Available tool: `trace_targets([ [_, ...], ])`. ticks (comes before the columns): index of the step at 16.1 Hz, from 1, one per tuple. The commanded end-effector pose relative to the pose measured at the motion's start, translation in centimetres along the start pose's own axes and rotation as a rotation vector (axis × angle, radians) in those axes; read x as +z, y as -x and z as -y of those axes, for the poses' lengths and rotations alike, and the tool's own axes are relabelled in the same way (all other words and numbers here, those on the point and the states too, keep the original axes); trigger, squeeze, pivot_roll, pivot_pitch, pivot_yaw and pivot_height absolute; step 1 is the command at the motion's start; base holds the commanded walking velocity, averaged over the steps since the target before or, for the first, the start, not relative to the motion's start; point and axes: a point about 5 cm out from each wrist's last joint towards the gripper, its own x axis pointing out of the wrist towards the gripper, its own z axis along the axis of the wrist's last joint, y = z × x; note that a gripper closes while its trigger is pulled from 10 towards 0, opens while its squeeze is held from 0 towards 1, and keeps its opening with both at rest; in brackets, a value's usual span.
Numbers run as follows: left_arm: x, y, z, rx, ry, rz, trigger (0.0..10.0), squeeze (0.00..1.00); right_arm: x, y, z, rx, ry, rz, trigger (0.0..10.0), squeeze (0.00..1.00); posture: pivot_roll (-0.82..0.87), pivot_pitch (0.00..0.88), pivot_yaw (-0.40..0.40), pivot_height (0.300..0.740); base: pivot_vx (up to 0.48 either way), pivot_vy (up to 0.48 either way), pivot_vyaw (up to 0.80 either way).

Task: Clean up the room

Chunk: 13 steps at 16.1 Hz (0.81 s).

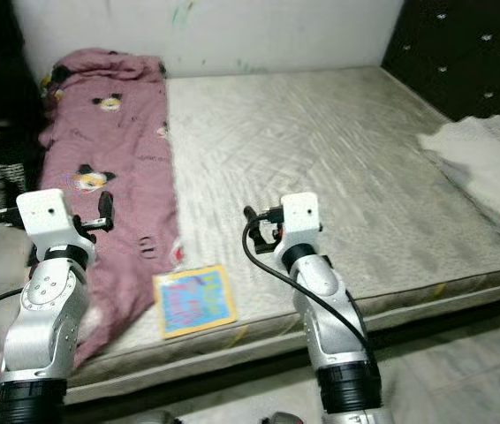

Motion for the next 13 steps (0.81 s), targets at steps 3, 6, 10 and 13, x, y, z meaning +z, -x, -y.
trace_targets([
  [3,-0.11,0.09,0.78,-0.025,0.001,-0.015,10.0,0.00,-0.15,0.14,0.69,-0.018,0.006,-0.007,10.0,0.00,0.02,0.000,-0.007,0.740,0.000,0.480,0.00],
  [6,0.14,0.13,0.88,-0.033,0.017,0.011,10.0,0.00,-0.26,0.04,0.56,-0.009,0.008,-0.013,10.0,0.00,0.02,0.000,-0.008,0.740,0.000,0.480,0.00],
  [10,0.58,0.18,0.94,-0.072,0.026,0.037,10.0,0.00,0.00,-0.10,0.49,-0.001,0.010,0.005,10.0,0.00,0.02,0.000,-0.007,0.740,0.000,0.000,0.00],
  [13,0.71,0.31,1.22,-0.093,0.048,0.050,10.0,0.00,0.03,-0.14,0.41,0.005,0.015,0.008,10.0,0.00,0.02,0.000,-0.008,0.740,0.225,0.000,0.00],
])
